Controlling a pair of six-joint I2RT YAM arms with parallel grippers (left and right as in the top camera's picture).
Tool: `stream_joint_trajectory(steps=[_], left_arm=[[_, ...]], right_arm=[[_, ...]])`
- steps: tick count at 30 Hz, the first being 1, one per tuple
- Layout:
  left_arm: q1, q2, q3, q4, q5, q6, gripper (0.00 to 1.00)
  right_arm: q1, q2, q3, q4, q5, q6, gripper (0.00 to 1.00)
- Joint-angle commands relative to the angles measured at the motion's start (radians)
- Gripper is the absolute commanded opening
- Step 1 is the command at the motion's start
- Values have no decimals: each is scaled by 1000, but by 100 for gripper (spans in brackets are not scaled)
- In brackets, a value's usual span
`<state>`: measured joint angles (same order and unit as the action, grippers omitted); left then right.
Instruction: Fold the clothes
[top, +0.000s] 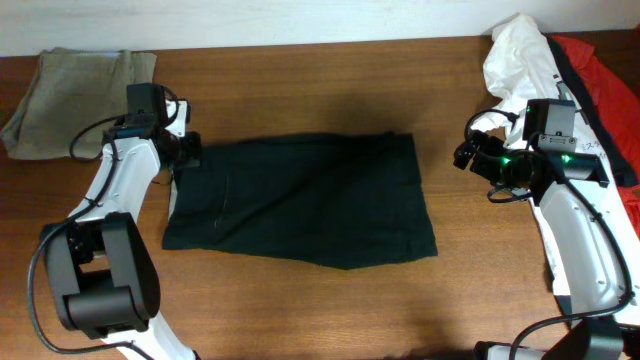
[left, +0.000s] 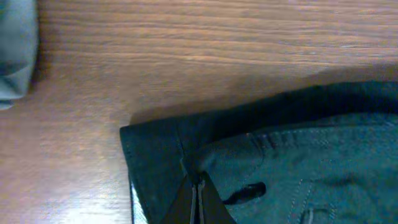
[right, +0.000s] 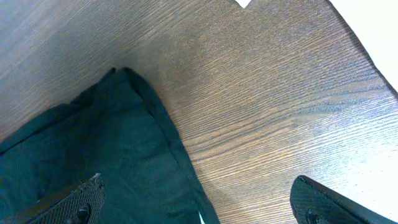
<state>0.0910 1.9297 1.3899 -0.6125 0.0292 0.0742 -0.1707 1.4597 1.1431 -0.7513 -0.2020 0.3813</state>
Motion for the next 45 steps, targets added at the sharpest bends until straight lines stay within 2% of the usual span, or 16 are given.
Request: stream_joint_trajectory(steps=[1, 14, 19, 24, 25, 26, 27, 28, 29, 30, 32, 34, 35, 40, 43, 45], left_arm=[[3, -52, 18, -2, -87, -29, 1], [4, -161, 11, -122, -341, -164, 1], [4, -77, 11, -125, -352, -190, 1], [9, -32, 11, -138, -500, -202, 2], [10, -32, 11, -142, -500, -201, 23], [10, -32, 12, -141, -500, -201, 28], [10, -32, 13, -143, -497, -201, 54], [10, -34, 21, -161, -496, -201, 67], [10, -36, 40, -192, -479, -201, 96], [10, -37, 60, -215, -445, -201, 96], [10, -40, 68, -238, -334, -201, 91], [10, -40, 68, -253, -113, -201, 23], [8, -39, 67, -256, -2, -201, 6], [-38, -28, 61, -268, 80, -201, 1], [-45, 2, 43, -271, 80, -201, 1], [-45, 50, 34, -296, 81, -201, 1]], right_arm=[[-7, -5, 11, 1, 16, -7, 99], [-7, -5, 11, 1, 16, -7, 99], [-7, -5, 11, 1, 16, -7, 99], [-7, -5, 11, 0, 16, -7, 99], [-7, -5, 11, 0, 16, -7, 99], [-7, -5, 11, 1, 16, -7, 99], [-7, -5, 11, 1, 16, -7, 98], [-7, -5, 11, 1, 16, -8, 99], [-7, -5, 11, 1, 16, -7, 98], [-7, -5, 11, 1, 16, -7, 99], [-7, -5, 11, 1, 16, -7, 99], [-7, -5, 11, 1, 16, -7, 99], [-7, -5, 11, 1, 16, -7, 99], [-7, -5, 11, 1, 16, -7, 99], [-7, -5, 11, 122, -6, 117, 99], [-6, -5, 11, 129, -209, 134, 99]])
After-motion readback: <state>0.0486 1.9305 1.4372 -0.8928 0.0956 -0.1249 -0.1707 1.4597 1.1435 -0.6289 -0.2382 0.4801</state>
